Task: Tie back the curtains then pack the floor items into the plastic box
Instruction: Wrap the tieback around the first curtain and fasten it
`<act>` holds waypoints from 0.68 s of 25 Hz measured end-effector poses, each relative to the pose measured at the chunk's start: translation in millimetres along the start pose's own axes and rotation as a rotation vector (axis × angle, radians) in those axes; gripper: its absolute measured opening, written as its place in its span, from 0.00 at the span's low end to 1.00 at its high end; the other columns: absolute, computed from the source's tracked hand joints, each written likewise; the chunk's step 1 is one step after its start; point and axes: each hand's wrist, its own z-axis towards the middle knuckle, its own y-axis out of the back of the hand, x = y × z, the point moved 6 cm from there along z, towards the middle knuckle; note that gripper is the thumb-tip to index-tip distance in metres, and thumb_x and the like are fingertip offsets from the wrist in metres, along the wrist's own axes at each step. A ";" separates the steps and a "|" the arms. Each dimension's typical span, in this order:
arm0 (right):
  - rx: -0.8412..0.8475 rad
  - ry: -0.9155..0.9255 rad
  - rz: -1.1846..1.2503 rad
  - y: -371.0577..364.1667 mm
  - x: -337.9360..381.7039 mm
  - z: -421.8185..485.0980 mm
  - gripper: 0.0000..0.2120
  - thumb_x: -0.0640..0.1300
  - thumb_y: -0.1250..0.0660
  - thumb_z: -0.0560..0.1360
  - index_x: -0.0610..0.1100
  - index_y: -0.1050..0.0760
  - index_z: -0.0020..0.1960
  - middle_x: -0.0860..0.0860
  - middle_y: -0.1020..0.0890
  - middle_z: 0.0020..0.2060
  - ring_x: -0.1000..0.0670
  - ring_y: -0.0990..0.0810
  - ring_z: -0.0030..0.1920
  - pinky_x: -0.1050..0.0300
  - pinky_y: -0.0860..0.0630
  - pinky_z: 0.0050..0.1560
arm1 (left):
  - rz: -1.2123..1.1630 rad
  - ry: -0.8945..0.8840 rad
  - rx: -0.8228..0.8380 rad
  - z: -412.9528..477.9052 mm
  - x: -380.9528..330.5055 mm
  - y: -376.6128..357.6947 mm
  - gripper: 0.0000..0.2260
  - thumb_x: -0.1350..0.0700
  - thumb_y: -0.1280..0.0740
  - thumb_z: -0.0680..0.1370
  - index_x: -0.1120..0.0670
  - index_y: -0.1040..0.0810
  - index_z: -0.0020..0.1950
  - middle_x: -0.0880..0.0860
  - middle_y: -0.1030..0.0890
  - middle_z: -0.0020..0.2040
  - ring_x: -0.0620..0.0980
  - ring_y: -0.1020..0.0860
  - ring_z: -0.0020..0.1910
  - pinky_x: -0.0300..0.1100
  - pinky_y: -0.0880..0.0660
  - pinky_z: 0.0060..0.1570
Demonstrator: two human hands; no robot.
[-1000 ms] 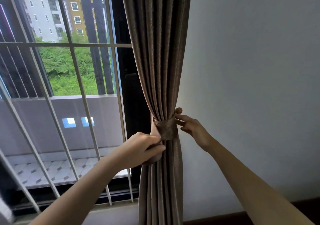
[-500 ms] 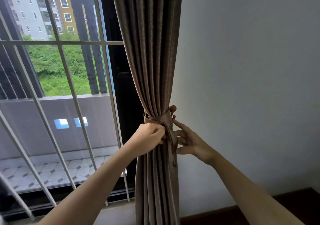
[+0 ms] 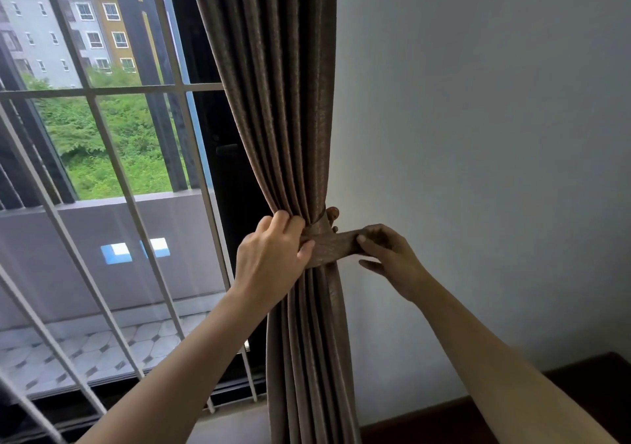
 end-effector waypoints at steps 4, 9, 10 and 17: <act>-0.105 -0.015 0.213 -2.9 -21.4 24.9 0.07 0.38 0.38 0.78 0.41 0.22 0.50 0.46 0.19 0.47 0.52 0.20 0.49 0.66 0.22 0.46 | 0.018 0.060 0.025 0.8 6.2 2.5 0.11 0.48 0.32 0.73 0.56 0.22 0.44 0.53 0.21 0.36 0.52 0.22 0.32 0.40 0.28 0.25; -0.260 -0.088 0.280 -30.1 -42.8 59.4 0.07 0.37 0.36 0.77 0.37 0.22 0.53 0.43 0.19 0.46 0.50 0.20 0.44 0.63 0.22 0.43 | 0.095 0.089 -0.001 -5.4 14.9 7.6 0.12 0.46 0.29 0.70 0.55 0.22 0.40 0.52 0.23 0.32 0.52 0.23 0.28 0.39 0.32 0.26; -0.306 -0.095 0.251 -29.8 -47.1 64.1 0.06 0.38 0.35 0.76 0.39 0.22 0.52 0.43 0.19 0.46 0.50 0.19 0.44 0.62 0.22 0.44 | 0.099 0.095 -0.004 -6.3 15.7 6.6 0.12 0.46 0.29 0.70 0.55 0.22 0.40 0.52 0.24 0.31 0.51 0.23 0.27 0.38 0.33 0.25; -0.305 -0.141 0.142 -21.6 -50.6 73.9 0.10 0.42 0.31 0.74 0.38 0.19 0.53 0.45 0.17 0.42 0.51 0.19 0.40 0.59 0.20 0.49 | 0.053 0.114 -0.030 -7.2 16.9 -3.0 0.11 0.47 0.30 0.72 0.55 0.23 0.42 0.51 0.25 0.31 0.51 0.24 0.26 0.37 0.33 0.23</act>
